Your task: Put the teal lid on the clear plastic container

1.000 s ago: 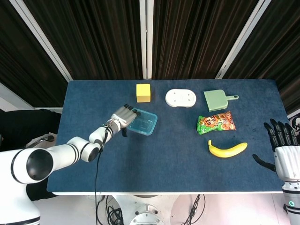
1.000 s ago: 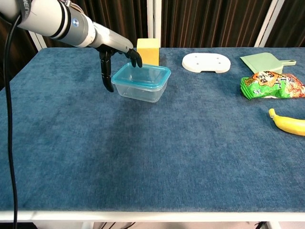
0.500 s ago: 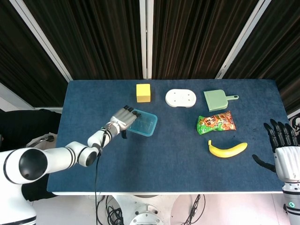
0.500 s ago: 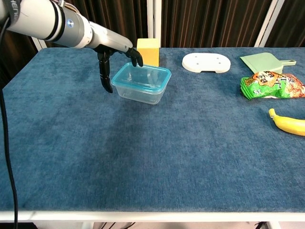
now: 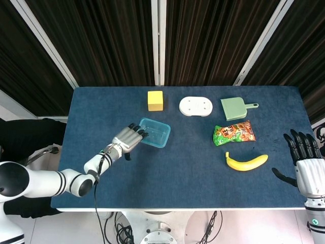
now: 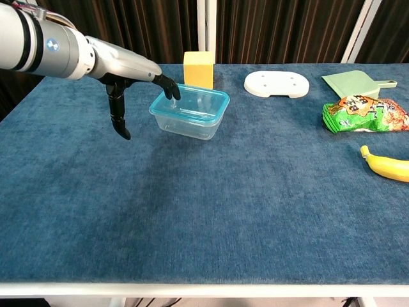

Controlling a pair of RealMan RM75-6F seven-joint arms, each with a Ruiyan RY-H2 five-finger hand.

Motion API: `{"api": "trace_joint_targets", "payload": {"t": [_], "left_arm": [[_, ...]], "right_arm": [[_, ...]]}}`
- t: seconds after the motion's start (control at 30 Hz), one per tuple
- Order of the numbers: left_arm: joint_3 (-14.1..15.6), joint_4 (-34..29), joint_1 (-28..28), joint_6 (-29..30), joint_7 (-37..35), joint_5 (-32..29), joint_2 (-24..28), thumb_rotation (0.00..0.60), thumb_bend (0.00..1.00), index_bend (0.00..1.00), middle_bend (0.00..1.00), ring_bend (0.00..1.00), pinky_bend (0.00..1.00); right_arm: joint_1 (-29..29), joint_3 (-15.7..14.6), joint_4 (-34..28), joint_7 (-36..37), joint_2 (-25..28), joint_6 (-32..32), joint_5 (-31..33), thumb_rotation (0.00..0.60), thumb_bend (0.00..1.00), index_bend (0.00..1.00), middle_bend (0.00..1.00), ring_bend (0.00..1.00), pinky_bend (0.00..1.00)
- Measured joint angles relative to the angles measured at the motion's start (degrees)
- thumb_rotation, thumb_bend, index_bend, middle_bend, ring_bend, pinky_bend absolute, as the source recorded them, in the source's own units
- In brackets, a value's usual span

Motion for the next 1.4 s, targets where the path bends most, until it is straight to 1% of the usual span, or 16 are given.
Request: {"api": "trace_joint_targets", "payload": {"t": [0.27, 0.5, 0.63, 0.73, 0.83, 0.97, 1.07, 1.2, 1.4], "left_arm": [[0.1, 0.5, 0.2, -0.5, 4.4, -4.6, -1.8, 0.600, 0.00, 0.11, 0.08, 0.00, 0.06], [-0.4, 0.9, 1.1, -0.8, 5.9, -5.9, -2.6, 0.600, 0.00, 0.11, 0.08, 0.00, 0.06], [-1.0, 0.8, 1.5, -0.8, 6.0, -5.4, -2.5, 0.600, 0.00, 0.11, 0.08, 0.00, 0.06], [-1.9, 0.2, 2.0, 0.3, 5.9, -3.9, -2.1, 0.600, 0.00, 0.11, 0.08, 0.00, 0.06], [-3.4, -0.7, 2.8, 1.7, 5.5, -1.2, -1.7, 0.600, 0.00, 0.12, 0.08, 0.00, 0.06], [-6.1, -1.4, 3.4, 2.7, 5.4, 2.1, -2.0, 0.600, 0.00, 0.12, 0.08, 0.00, 0.06], [-7.3, -1.3, 3.2, 2.3, 6.2, 2.5, -3.3, 0.600, 0.00, 0.12, 0.08, 0.00, 0.06], [-7.8, -1.0, 2.6, 1.4, 7.6, 2.0, -4.5, 0.600, 0.00, 0.12, 0.08, 0.00, 0.06], [-7.3, -0.8, 2.2, 1.5, 10.1, -0.4, -5.8, 0.600, 0.00, 0.12, 0.08, 0.00, 0.06]], "right_arm": [[-0.2, 0.0, 0.1, 0.1, 0.0, 0.1, 0.2, 0.600, 0.04, 0.00, 0.00, 0.00, 0.00], [-0.2, 0.0, -0.2, -0.2, 0.0, 0.3, -0.1, 0.600, 0.04, 0.00, 0.00, 0.00, 0.00], [-0.3, 0.0, -0.2, -0.1, 0.0, 0.4, -0.2, 0.600, 0.04, 0.00, 0.00, 0.00, 0.00], [-0.4, -0.1, -0.2, -0.2, -0.1, 0.6, -0.3, 0.600, 0.04, 0.00, 0.00, 0.00, 0.00], [-0.4, -0.1, -0.2, -0.2, -0.2, 0.8, -0.3, 0.600, 0.04, 0.00, 0.00, 0.00, 0.00], [-0.4, -0.1, -0.1, -0.1, -0.2, 0.7, -0.4, 0.600, 0.04, 0.00, 0.00, 0.00, 0.00], [-0.5, -0.1, -0.1, -0.1, -0.2, 0.7, -0.2, 0.600, 0.04, 0.00, 0.00, 0.00, 0.00], [-0.7, -0.2, 0.1, 0.2, -0.1, 0.7, 0.0, 0.600, 0.04, 0.00, 0.00, 0.00, 0.00], [-0.9, -0.1, 0.5, 0.7, -0.2, 0.7, 0.3, 0.600, 0.04, 0.00, 0.00, 0.00, 0.00]]}}
